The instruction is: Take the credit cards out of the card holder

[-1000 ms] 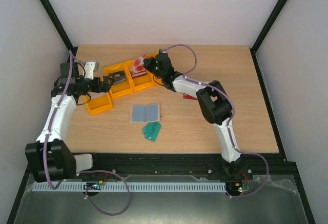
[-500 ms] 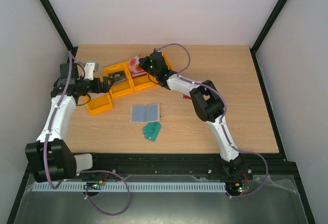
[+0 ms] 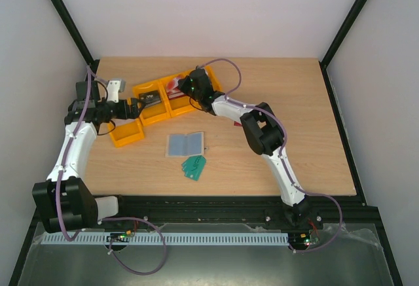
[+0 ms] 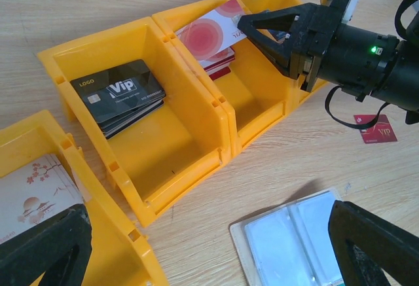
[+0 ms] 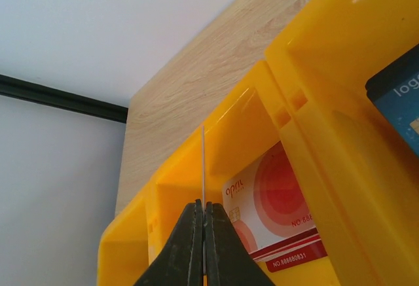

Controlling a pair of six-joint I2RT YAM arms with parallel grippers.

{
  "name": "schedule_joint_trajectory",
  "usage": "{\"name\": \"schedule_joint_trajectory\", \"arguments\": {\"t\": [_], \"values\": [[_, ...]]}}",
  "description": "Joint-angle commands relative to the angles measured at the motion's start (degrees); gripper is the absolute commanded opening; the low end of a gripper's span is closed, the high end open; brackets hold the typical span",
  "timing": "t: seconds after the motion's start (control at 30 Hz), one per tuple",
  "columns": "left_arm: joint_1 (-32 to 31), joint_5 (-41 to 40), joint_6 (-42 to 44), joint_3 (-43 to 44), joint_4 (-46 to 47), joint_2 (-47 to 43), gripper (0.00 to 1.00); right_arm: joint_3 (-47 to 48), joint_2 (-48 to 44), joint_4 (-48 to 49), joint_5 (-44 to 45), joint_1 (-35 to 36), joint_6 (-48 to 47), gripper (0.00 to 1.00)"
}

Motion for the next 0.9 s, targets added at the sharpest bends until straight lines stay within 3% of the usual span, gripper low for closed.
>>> {"name": "schedule_joint_trajectory", "arguments": {"t": [0.0,0.4,0.7,0.87], "values": [[0.6,1.1,0.07,-0.8,0.59,0.56,0.99,3.75,2.42,-2.18,1.62,0.41,-0.49,0.02],[0.87,1.45,-0.12,-0.73,0.53,0.52,0.99,5.42,3.4,-5.28,2.99,0.75,0.04,0.04],[0.87,1.7,-0.29,-0.94,0.65,0.52,0.99,9.67,3.5,-9.83,4.93,1.23,-3.45,0.29],[0.87,2.1,-0.39,-1.11,0.78,0.64,0.99,12.12,3.07,-13.64,8.76,1.98,-7.6,0.58]]}}
